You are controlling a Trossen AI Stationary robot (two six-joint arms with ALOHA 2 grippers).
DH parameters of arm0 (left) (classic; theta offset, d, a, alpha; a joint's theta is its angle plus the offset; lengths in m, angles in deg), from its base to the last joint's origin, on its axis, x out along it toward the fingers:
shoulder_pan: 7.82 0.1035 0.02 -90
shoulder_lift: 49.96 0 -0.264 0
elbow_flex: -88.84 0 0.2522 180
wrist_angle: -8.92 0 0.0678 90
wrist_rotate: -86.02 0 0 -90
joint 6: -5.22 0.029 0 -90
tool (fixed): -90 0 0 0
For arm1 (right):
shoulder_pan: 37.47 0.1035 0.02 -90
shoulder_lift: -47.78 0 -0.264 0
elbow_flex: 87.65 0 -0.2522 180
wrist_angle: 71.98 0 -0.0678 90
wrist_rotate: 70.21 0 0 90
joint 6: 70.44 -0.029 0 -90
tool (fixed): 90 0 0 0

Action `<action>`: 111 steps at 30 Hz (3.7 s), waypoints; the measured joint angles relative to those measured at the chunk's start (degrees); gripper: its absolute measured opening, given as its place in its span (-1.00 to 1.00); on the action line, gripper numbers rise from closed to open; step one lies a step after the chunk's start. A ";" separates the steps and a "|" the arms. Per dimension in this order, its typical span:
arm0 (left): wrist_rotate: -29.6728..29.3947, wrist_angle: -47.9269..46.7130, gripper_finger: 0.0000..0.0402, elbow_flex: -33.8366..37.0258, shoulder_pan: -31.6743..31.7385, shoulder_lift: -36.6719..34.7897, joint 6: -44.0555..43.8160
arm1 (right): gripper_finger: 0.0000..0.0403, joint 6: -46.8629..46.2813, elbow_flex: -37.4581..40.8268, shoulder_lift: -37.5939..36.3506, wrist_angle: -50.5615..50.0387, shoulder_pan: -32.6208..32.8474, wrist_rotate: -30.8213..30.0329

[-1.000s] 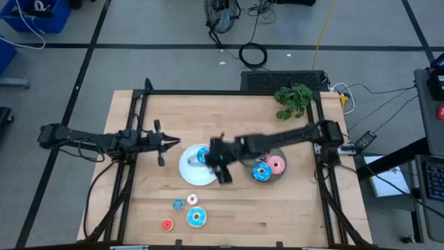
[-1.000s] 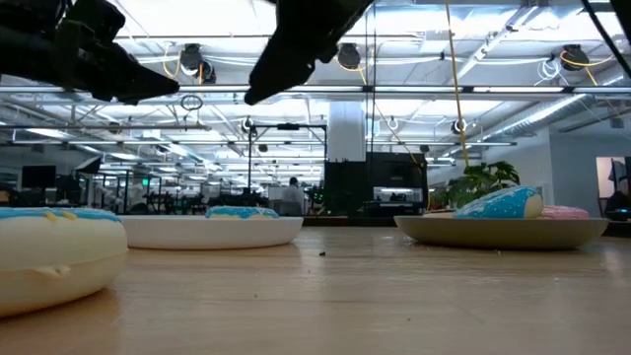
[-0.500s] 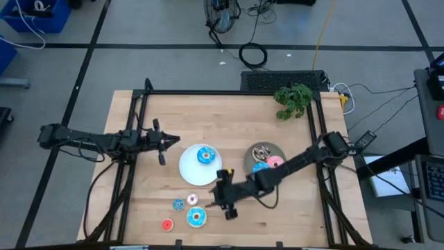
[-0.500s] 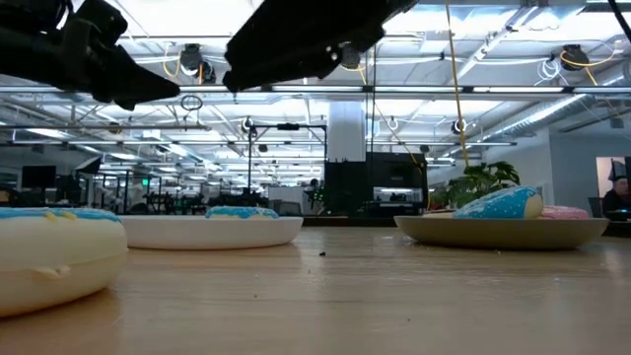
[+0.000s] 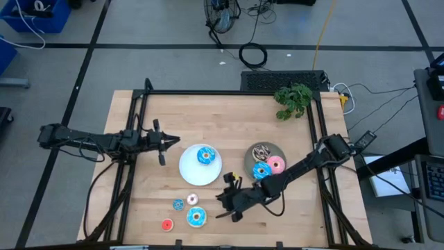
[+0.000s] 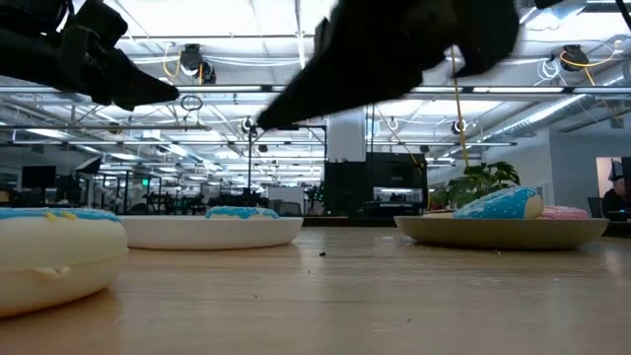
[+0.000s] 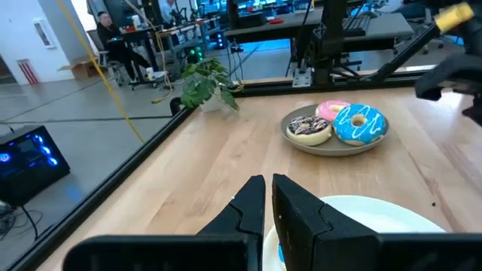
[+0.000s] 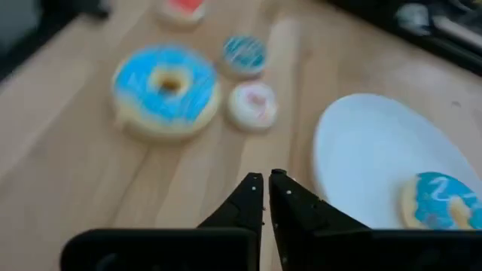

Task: Pick & Place donuts
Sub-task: Put the large light blue donut on the white plate

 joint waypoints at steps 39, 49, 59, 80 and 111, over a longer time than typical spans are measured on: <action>0.20 1.11 -0.82 0.00 0.01 0.00 1.51 | -0.42 -14.97 -45.18 23.11 -28.19 -1.86 9.28; 0.18 0.88 -0.82 0.00 0.00 -0.02 1.53 | 0.38 -21.33 -40.92 24.00 -25.94 -2.57 14.74; 0.16 0.85 -0.82 0.00 0.00 0.00 1.07 | 0.44 -22.70 -34.49 23.76 -20.53 -3.10 10.47; 0.00 0.90 -0.82 0.00 0.02 -0.01 1.30 | -0.26 -26.86 -33.22 23.76 -20.93 -5.03 20.86; 0.11 -0.42 -0.82 0.00 0.02 0.00 -0.80 | -0.97 -18.53 -33.22 4.88 -44.88 -15.21 11.87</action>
